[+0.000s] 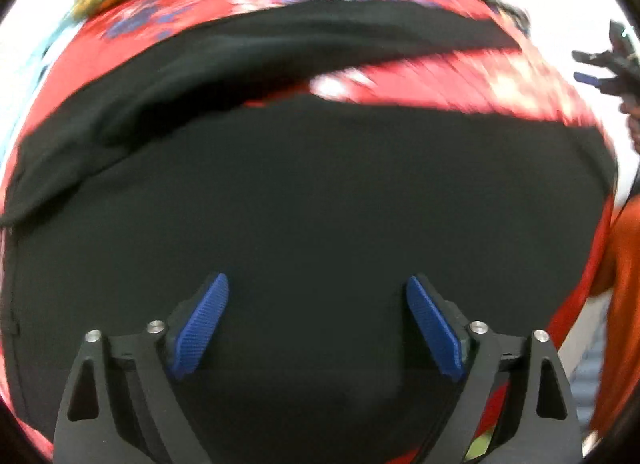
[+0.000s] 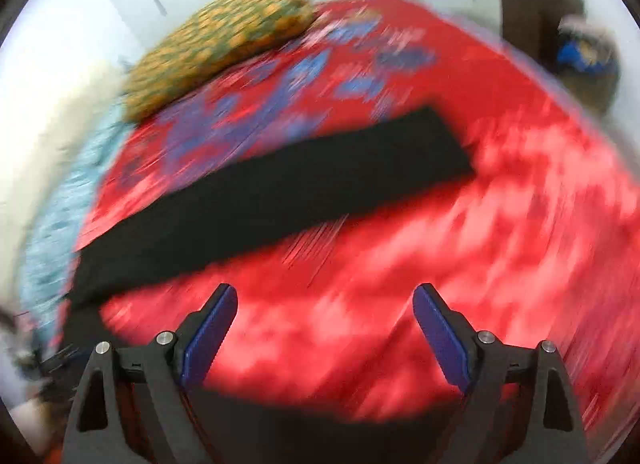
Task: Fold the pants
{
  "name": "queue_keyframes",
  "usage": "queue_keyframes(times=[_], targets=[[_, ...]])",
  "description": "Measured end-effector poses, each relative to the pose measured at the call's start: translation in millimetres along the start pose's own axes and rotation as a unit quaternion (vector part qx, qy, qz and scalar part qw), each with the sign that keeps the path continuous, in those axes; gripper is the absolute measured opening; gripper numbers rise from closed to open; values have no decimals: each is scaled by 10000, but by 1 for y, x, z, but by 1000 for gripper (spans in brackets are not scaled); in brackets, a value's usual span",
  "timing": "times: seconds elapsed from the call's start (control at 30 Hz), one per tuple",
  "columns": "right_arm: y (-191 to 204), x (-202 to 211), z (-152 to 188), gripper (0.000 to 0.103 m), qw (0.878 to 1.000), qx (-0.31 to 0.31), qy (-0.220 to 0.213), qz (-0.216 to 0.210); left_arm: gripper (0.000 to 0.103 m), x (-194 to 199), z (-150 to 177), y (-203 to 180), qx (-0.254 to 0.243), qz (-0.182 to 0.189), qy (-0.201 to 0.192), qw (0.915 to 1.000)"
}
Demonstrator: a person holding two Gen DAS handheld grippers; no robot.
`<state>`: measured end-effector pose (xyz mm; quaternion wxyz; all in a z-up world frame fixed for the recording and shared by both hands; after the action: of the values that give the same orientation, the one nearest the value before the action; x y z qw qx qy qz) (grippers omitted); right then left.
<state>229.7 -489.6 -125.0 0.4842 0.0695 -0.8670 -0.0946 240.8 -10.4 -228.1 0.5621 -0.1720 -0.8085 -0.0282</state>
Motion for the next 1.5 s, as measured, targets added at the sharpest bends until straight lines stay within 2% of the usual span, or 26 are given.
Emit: queue_keyframes(times=[0.07,0.13,0.17,0.2,0.23,0.27,0.3,0.4,0.47,0.53,0.6,0.67,0.77,0.83,0.9,0.97,1.07,1.5], targets=[[25,-1,52,89,9991,-198,323,-215,93,0,6,-14,-184,-6,5,9998],[38,-15,107,89,9954,-444,849,-96,93,2,8,-18,-141,11,97,9999],[41,-14,125,88,9954,-463,841,53,93,4,9,-18,-118,34,158,9998],[46,-3,135,88,9976,-301,589,197,93,7,10,-17,-97,47,192,9998],[47,2,138,88,9968,-277,667,338,93,12,13,-15,-39,38,157,9999],[46,6,140,88,9946,-325,834,525,92,17,13,-13,36,30,53,10000],[43,16,140,88,9944,-377,720,671,93,25,12,-9,166,5,-155,9997],[37,44,131,92,9936,-403,102,1049,95,38,-7,5,732,-179,-753,9943],[36,48,120,94,9911,-418,-273,1235,95,35,-24,14,1157,-242,-986,9881],[46,42,107,94,9882,-315,-594,1378,95,25,-37,19,1389,-461,-1127,9828],[55,31,100,94,9857,-237,-737,1496,95,10,-47,23,1423,-885,-1182,9787],[67,16,90,94,9876,-124,-729,1387,95,-3,-54,32,1614,-1210,-1156,9726],[82,-3,87,95,9881,302,-484,1426,103,-21,-49,46,1999,-1195,-1032,9670],[84,-18,90,95,9883,359,-280,1459,103,-20,-42,46,2019,-1183,-1224,9645],[82,-35,98,96,9886,412,42,1448,103,-23,-40,44,1975,-1189,-1256,9649],[79,-45,111,101,9879,456,258,1462,103,-25,-40,46,1995,-1151,-1292,9645],[83,-47,116,103,9845,718,204,1590,103,-24,-36,44,1958,-1211,-1388,9632],[82,-47,122,103,9834,682,-117,1676,103,-24,-40,47,1963,-1192,-1335,9641]])
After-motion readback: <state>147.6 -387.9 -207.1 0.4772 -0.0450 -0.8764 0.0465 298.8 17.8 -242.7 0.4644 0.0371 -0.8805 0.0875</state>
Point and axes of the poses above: each gripper's, at about its wrist camera, not at the fingertips, and x roughly against the way its jaws point, y to its left, z to its underside, the point moved 1 cm from there along -x, roughly the way its jaws point, and after that the axes turned 14 degrees about x, right-handed, at the moved point
